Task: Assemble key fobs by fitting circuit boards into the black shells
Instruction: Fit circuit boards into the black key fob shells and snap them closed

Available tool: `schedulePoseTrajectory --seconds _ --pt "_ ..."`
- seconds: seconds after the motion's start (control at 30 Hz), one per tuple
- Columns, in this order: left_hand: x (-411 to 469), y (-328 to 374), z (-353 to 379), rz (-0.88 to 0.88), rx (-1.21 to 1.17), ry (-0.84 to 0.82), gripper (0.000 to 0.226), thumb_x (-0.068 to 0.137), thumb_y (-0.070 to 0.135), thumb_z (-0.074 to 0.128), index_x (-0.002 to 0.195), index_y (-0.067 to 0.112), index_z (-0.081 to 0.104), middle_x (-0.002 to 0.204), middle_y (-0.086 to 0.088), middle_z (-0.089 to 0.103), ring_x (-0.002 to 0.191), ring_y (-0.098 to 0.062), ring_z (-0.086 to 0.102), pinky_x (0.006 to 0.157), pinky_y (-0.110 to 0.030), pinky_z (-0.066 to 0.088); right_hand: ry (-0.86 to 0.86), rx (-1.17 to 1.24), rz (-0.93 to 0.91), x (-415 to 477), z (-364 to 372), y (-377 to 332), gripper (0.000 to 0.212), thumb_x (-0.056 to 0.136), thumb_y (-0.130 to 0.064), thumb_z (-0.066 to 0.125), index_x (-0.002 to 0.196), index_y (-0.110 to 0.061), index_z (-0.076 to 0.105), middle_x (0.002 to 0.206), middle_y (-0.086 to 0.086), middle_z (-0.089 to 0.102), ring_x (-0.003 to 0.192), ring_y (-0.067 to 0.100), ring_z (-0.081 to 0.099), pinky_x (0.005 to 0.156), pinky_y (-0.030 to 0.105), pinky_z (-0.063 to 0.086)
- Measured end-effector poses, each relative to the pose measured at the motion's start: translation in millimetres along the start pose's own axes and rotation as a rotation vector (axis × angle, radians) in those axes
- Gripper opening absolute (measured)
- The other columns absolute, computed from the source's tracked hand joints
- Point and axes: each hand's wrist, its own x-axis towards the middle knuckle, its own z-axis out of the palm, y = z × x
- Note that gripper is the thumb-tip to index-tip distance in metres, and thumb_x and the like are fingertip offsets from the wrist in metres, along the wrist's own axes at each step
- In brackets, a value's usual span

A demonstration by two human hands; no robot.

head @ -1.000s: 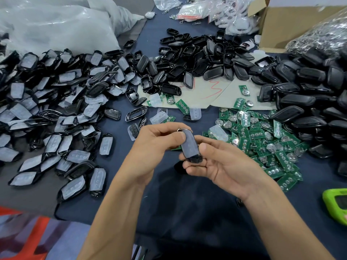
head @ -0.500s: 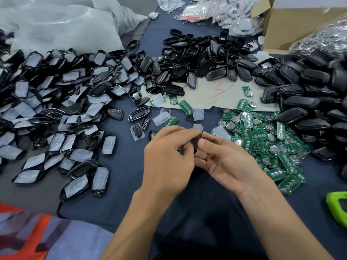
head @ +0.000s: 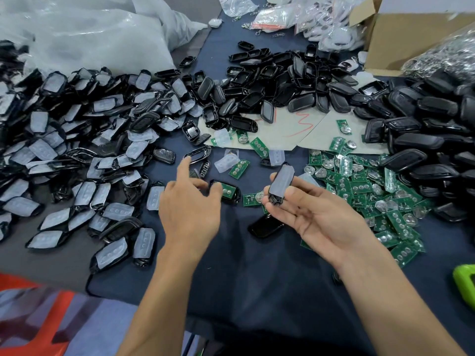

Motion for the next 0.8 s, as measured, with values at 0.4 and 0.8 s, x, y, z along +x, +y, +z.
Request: schedulePoseTrajectory --seconds 0.4,0.8 --pt "0 10 14 -0.067 -0.454 -0.202 0.035 0.059 0.023 0.089 0.084 0.045 0.079 0.078 0.016 0.073 0.069 0.004 0.063 0.066 -0.010 0.048 0.070 -0.143 -0.126 5 15 12 0.028 0.079 0.000 0.071 0.106 -0.004 0.075 0.099 0.016 0.076 0.088 0.028 0.076 0.081 0.034 0.064" --pt "-17 31 -5 -0.011 -0.625 -0.253 0.037 0.074 0.015 0.078 0.103 0.038 0.082 0.095 0.022 0.079 0.092 0.003 0.073 0.093 -0.029 0.058 0.235 -0.773 -0.410 3 20 17 0.047 0.085 0.001 0.075 0.088 -0.046 0.078 0.092 -0.015 0.079 0.090 0.005 0.075 0.087 0.023 0.057"
